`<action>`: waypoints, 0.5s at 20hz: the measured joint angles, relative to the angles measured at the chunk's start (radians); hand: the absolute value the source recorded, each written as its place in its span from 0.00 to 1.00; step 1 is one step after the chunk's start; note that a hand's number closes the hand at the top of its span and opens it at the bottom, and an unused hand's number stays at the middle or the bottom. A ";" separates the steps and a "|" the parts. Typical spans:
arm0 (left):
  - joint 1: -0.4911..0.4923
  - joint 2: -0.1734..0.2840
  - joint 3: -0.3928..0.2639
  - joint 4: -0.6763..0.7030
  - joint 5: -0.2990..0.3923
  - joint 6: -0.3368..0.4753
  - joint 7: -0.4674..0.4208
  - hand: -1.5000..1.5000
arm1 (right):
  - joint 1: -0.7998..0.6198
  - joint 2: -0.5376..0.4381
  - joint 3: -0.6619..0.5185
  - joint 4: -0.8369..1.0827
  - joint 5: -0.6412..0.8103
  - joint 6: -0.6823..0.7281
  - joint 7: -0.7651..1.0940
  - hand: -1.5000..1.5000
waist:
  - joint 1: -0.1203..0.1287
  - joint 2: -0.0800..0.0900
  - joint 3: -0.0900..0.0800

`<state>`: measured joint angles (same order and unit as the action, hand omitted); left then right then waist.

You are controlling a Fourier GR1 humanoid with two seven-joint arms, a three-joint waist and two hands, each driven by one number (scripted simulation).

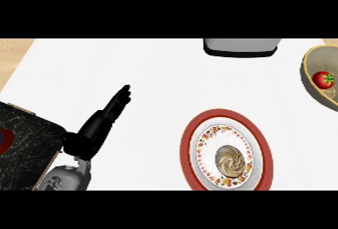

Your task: Pick the tomato from the plate and place it in the bowl

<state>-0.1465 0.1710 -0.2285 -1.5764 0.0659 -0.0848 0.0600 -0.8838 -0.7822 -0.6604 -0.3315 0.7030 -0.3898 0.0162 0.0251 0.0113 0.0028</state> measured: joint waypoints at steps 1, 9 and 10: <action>0.005 0.001 0.001 -0.001 -0.001 -0.002 -0.004 0.50 | 0.008 -0.007 -0.022 0.002 -0.023 -0.003 -0.011 0.00 | -0.002 -0.001 0.000; 0.007 -0.006 0.019 0.000 -0.001 -0.004 0.005 0.50 | 0.164 -0.124 -0.179 -0.003 -0.198 0.052 -0.129 0.00 | -0.024 -0.008 -0.001; 0.014 -0.010 0.015 -0.006 -0.004 -0.002 0.006 0.50 | 0.195 -0.135 -0.201 -0.008 -0.224 0.068 -0.150 0.00 | -0.027 -0.009 -0.001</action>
<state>-0.1320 0.1608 -0.2132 -1.5819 0.0617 -0.0865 0.0657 -0.6892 -0.9174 -0.8613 -0.3395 0.4793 -0.3223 -0.1341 -0.0022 0.0023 0.0016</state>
